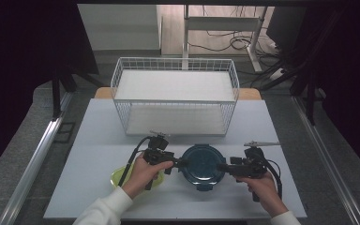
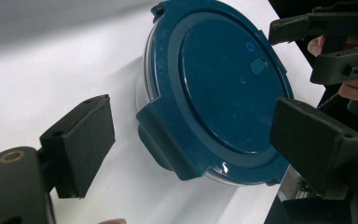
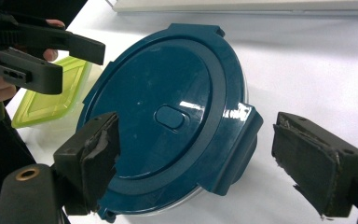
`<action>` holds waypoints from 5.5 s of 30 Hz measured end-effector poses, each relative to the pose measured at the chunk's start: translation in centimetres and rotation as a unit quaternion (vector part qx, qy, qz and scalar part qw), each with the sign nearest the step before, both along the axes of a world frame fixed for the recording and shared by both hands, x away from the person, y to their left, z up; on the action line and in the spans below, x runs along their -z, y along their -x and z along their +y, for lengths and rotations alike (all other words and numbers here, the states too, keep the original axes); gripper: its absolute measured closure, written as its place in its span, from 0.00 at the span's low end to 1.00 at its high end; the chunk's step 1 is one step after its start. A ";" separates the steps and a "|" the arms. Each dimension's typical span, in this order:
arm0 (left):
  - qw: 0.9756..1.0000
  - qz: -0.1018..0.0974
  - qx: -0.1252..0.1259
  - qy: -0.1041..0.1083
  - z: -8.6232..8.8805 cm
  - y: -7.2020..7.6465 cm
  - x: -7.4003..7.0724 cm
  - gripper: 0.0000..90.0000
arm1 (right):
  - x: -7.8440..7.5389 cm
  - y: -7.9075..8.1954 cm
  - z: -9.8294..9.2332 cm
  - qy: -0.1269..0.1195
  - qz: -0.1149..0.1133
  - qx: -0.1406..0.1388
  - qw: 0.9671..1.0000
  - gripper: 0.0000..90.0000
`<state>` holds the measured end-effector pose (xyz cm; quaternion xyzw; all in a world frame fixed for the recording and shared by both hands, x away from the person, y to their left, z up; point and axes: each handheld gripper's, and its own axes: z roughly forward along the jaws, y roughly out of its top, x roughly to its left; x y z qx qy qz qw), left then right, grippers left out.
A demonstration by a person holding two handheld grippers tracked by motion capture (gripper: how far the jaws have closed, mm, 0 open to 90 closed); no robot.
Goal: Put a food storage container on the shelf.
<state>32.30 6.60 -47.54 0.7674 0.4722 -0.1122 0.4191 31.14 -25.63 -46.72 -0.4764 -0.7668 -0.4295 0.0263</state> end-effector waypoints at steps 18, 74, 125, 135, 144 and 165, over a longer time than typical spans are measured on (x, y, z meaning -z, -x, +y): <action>1.000 0.027 0.009 -0.008 -0.8 -0.6 1.6 0.16 | 1.5 -1.3 0.6 -0.012 0.042 0.001 0.999 0.17; 0.999 0.025 0.009 0.024 -1.4 1.8 0.7 0.40 | 0.9 0.7 -0.1 -0.076 0.092 0.030 0.992 0.43; 0.999 -0.039 -0.011 0.034 1.5 1.6 -5.4 0.43 | -4.7 0.0 2.4 -0.079 0.005 -0.001 0.997 0.43; 0.997 -0.061 -0.018 0.035 2.6 1.2 -7.8 0.43 | -6.8 -0.7 3.3 -0.082 -0.011 -0.009 0.996 0.43; 0.996 -0.079 -0.025 0.035 3.6 0.6 -10.3 0.44 | -9.2 -1.7 4.2 -0.086 -0.027 -0.017 0.996 0.43; 0.993 -0.110 -0.037 0.031 5.8 -1.7 -14.9 0.44 | -13.0 -4.4 6.5 -0.099 -0.051 -0.028 0.993 0.43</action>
